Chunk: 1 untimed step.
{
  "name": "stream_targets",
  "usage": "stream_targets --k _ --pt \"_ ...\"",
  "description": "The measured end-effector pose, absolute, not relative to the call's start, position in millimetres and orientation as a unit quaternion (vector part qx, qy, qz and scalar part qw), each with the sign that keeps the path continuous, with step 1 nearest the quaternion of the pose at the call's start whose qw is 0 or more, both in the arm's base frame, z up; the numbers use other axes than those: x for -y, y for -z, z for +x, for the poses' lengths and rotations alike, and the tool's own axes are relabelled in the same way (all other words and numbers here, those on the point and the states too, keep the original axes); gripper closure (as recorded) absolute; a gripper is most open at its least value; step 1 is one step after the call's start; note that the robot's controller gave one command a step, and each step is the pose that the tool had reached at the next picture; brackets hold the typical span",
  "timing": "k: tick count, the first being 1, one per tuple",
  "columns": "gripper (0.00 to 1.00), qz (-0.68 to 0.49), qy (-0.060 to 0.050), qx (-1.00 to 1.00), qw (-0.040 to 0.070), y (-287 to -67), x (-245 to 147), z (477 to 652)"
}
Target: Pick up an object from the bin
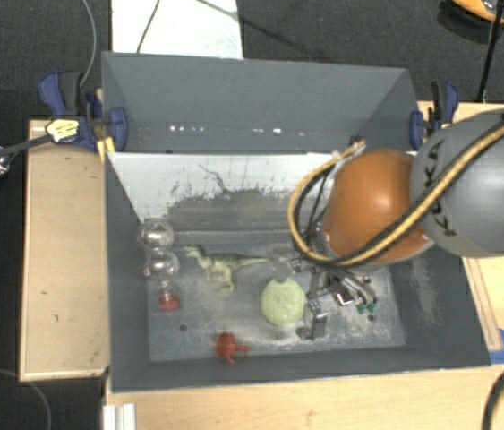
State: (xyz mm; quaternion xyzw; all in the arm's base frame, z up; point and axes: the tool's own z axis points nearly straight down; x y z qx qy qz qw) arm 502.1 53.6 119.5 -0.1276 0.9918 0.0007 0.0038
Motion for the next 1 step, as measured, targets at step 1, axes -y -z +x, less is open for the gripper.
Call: stream_targets --k 1 --pt "0.00 -0.031 -0.001 -1.000 0.001 -88.5 -50.0 495.0"
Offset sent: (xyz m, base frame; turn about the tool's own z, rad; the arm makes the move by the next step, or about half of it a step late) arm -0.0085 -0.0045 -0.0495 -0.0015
